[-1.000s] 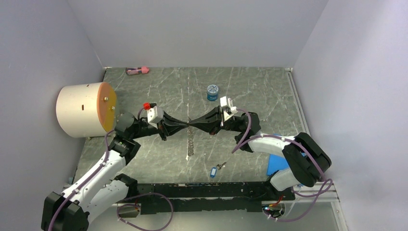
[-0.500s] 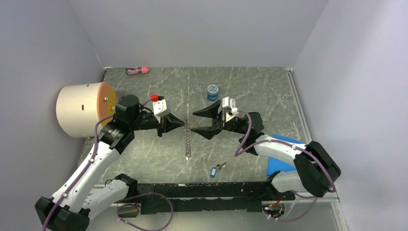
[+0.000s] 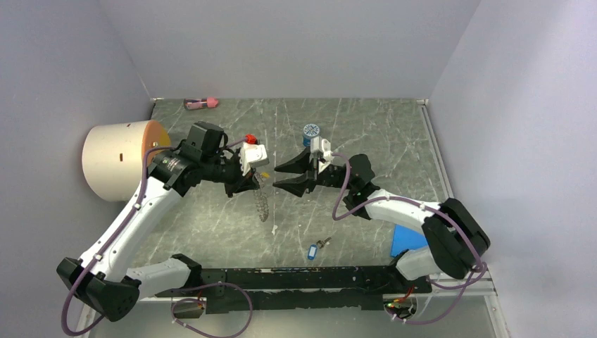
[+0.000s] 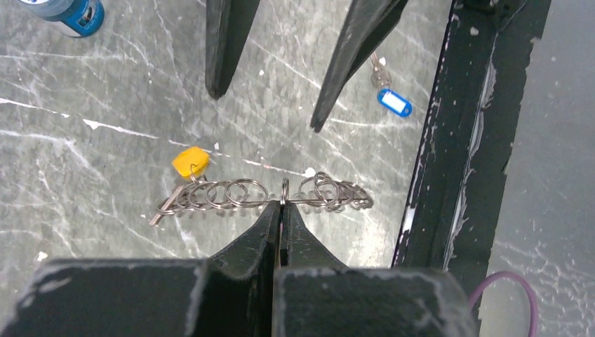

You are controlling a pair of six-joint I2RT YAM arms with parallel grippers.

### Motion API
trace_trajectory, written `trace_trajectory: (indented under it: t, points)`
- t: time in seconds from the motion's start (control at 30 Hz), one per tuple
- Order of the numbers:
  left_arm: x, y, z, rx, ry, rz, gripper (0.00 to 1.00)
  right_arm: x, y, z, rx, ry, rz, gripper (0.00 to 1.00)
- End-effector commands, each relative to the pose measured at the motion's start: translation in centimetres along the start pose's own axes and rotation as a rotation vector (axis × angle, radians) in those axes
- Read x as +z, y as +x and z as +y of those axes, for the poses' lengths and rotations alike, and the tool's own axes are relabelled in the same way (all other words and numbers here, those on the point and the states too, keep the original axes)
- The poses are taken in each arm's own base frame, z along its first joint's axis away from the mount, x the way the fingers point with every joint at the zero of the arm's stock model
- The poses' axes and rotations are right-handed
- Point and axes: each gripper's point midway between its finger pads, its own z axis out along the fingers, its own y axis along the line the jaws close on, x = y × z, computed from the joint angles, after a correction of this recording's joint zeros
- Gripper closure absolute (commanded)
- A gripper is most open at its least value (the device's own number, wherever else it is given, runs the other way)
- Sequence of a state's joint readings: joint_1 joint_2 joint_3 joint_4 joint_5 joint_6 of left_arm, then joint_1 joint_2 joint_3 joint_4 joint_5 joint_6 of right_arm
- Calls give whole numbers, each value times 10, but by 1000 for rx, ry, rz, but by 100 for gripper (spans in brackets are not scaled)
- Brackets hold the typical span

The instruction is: Put the keys on the keyring

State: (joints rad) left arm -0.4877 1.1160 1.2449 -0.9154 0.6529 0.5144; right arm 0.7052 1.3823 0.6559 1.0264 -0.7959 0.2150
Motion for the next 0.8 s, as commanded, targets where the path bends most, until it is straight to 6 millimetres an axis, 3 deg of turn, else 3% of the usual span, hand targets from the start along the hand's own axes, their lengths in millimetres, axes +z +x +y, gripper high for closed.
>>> trace_trajectory:
  t: [0.0, 0.37, 0.77]
  points:
    - [-13, -6, 0, 63, -24, 74, 97, 18, -15, 6, -27, -77, -57, 51]
    - [-8, -3, 0, 60, -27, 212, 97, 35, -3, 18, 22, -174, -75, 57]
    - [-6, -13, -4, 73, -15, 160, 97, 40, 16, 21, 47, -200, -47, 70]
